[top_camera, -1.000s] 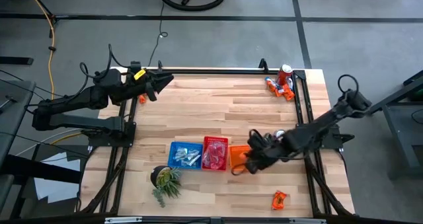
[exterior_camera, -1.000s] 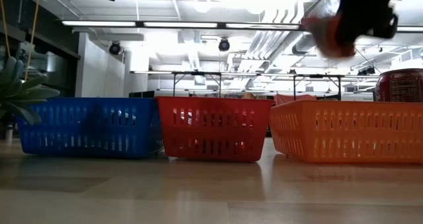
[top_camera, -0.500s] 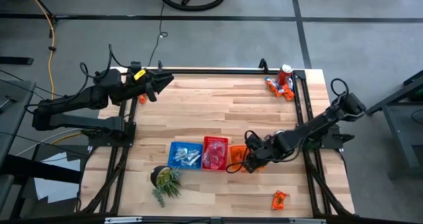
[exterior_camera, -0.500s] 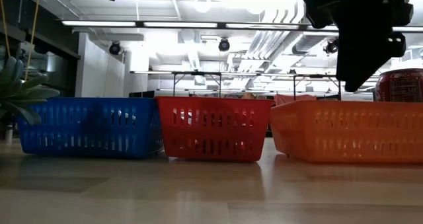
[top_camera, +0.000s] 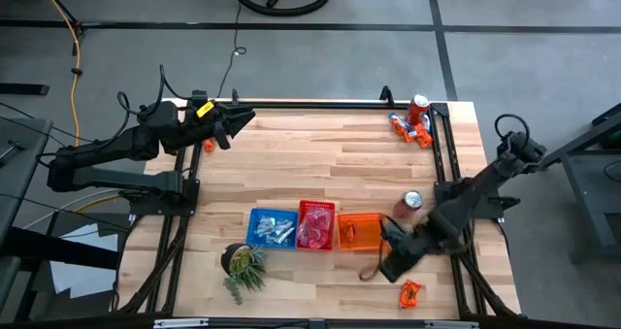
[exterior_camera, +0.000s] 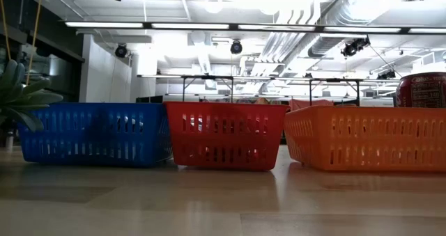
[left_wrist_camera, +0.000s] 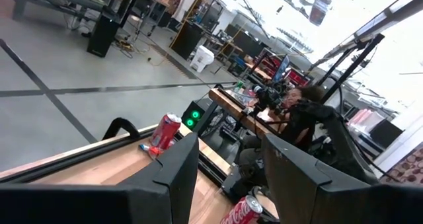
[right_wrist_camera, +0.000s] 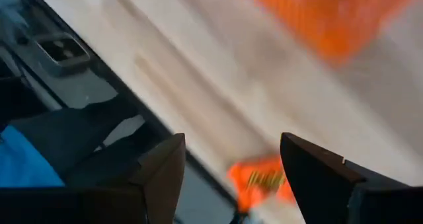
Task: Sort candy
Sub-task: Put the orange candy pack into the orange bin
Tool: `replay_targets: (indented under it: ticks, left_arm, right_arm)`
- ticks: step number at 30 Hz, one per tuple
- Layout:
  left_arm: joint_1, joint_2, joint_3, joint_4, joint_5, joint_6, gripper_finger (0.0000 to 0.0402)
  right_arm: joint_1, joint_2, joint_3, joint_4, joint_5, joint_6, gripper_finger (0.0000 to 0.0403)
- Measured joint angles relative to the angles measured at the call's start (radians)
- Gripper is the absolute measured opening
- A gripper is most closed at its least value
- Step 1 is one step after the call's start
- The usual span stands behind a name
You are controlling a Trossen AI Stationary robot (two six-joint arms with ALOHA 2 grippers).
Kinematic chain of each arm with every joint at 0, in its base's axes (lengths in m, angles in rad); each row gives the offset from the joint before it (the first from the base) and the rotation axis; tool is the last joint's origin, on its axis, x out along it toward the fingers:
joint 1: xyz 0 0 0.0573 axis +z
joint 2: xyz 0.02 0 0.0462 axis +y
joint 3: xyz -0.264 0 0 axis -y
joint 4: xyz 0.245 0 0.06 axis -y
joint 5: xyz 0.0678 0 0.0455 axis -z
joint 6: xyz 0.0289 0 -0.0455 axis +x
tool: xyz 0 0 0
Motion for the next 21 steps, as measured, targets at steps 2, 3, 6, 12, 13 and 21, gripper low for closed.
replay_targets:
  ticks: [2, 3, 6, 12, 13, 21]
  left_arm:
    - [0.0, 0.0, 0.0, 0.001, 0.0, 0.0, 0.0154]
    - [0.0, 0.0, 0.0, 0.0, 0.0, 0.0, 0.0154]
    - [0.0, 0.0, 0.0, 0.001, 0.0, 0.0, 0.0154]
    - [0.0, 0.0, 0.0, 0.001, 0.0, 0.0, 0.0154]
    - [0.0, 0.0, 0.0, 0.001, 0.0, 0.0, 0.0154]
    - [0.0, 0.0, 0.0, 0.001, 0.007, 0.0, 0.0154]
  right_arm:
    - [0.068, 0.023, 0.0, 0.014, -0.001, 0.153, 0.0242]
    - [0.103, 0.037, 0.0, 0.019, 0.0, 0.237, 0.0242]
    - [0.185, 0.089, 0.0, 0.021, -0.002, 0.482, 0.0242]
    - [0.257, 0.202, 0.0, 0.056, -0.022, 0.691, 0.0242]
    - [0.257, 0.22, 0.0, 0.056, -0.035, 0.691, 0.0242]
    - [0.252, 0.316, 0.0, 0.048, -0.088, 0.686, 0.0242]
